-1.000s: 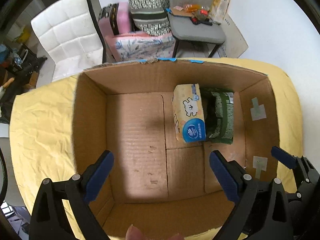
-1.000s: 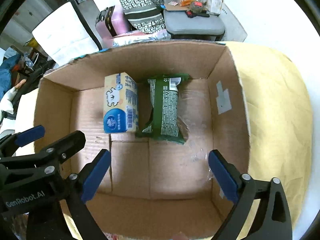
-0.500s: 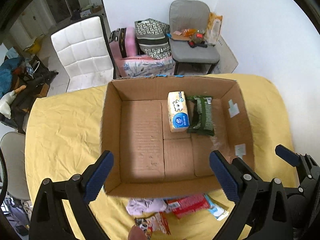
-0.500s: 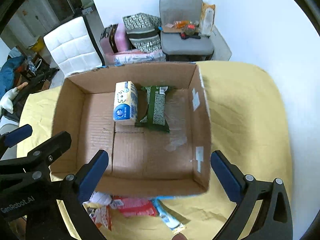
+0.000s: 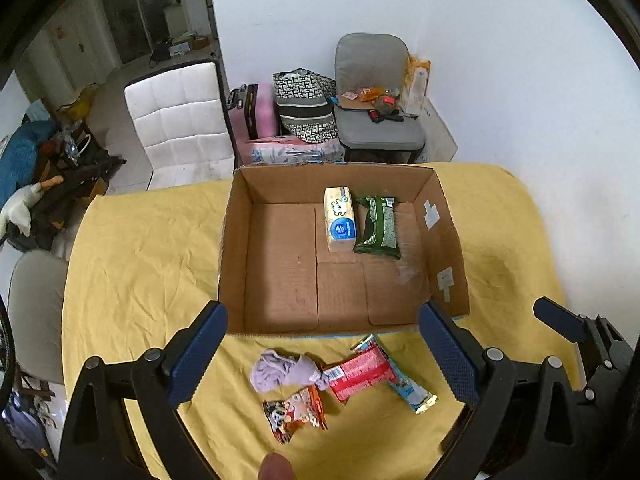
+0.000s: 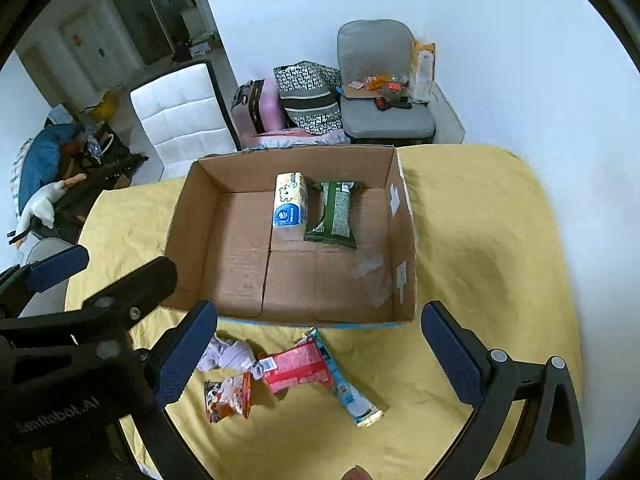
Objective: Organize soft objects
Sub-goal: 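Lift both tools out of the box back toward the snacks, then grasp the panda snack bag with the left tool while the right tool grasps the red snack bag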
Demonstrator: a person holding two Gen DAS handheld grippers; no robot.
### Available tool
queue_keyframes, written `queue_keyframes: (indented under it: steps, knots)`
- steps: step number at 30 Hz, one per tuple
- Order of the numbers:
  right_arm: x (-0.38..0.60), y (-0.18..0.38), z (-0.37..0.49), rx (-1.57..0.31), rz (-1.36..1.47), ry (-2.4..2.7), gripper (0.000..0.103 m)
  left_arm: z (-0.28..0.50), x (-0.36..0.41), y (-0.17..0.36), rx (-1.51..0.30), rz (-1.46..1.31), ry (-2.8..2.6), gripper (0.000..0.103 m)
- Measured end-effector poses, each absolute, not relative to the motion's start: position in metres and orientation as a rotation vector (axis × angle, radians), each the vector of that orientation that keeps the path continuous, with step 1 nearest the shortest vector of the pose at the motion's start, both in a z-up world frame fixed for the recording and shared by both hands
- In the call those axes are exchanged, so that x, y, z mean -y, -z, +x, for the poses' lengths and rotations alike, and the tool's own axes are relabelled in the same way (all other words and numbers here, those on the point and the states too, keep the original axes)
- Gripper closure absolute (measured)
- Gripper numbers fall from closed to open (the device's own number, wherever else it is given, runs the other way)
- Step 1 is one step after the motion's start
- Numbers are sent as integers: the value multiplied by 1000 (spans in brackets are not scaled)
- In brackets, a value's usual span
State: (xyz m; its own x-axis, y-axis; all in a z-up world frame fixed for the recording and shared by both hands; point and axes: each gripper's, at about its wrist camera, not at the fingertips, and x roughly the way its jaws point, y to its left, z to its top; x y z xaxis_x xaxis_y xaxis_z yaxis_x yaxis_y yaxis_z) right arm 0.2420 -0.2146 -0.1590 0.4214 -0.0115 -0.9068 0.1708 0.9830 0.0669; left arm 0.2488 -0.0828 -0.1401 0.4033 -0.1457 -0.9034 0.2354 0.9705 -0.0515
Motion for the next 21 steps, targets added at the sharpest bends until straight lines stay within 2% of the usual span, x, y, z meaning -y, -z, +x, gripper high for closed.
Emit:
queue_keyframes:
  steps: [6,16,21]
  knots:
    - [233,179,221,-1169,154,113,0,221,54,167,-1171,68,150,5]
    - [246,316,200,-1466,131,65,0,190,-1,308,-1524,-53,5,5]
    - [241,365,198,-1559,157,41,0,188,-14,355,-1637,-156,-27,5]
